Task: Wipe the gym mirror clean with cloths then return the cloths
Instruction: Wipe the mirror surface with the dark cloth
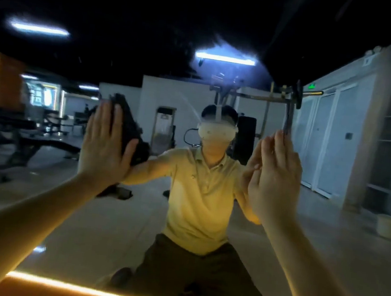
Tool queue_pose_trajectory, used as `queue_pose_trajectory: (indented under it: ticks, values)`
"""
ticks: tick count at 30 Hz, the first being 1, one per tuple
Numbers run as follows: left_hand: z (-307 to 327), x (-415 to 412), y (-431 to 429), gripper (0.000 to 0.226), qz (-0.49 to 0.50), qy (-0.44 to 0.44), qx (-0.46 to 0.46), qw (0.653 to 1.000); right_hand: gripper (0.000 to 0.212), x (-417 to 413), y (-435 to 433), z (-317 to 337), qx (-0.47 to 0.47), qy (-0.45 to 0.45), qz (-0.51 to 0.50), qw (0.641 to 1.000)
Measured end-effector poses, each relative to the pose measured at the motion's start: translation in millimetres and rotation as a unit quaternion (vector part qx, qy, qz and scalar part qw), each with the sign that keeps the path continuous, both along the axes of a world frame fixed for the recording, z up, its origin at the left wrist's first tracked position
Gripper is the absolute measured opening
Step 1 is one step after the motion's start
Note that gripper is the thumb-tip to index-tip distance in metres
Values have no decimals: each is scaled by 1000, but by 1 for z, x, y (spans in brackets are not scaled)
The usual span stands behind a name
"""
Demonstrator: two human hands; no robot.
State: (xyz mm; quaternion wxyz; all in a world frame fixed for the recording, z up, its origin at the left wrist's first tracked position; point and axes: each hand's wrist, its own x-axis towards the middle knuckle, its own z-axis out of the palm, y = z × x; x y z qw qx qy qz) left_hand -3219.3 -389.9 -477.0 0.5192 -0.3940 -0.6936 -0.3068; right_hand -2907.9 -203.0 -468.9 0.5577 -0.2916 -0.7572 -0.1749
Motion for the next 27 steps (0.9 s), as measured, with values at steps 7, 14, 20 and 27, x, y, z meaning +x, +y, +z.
queue_pose_trajectory:
  ticks: [7,14,20,27]
  values:
    - [51,128,106,81,-59,-9,78,995,55,6,15,2,56,28,49,997]
    - [64,145,124,81,-41,243,-129,961,62,13,22,60,86,37,69,993]
    - [121,43,42,84,37,0,40,998,57,-3,38,95,120,59,21,991]
    - [112,160,142,77,-60,106,7,993,60,-26,34,86,185,71,64,978]
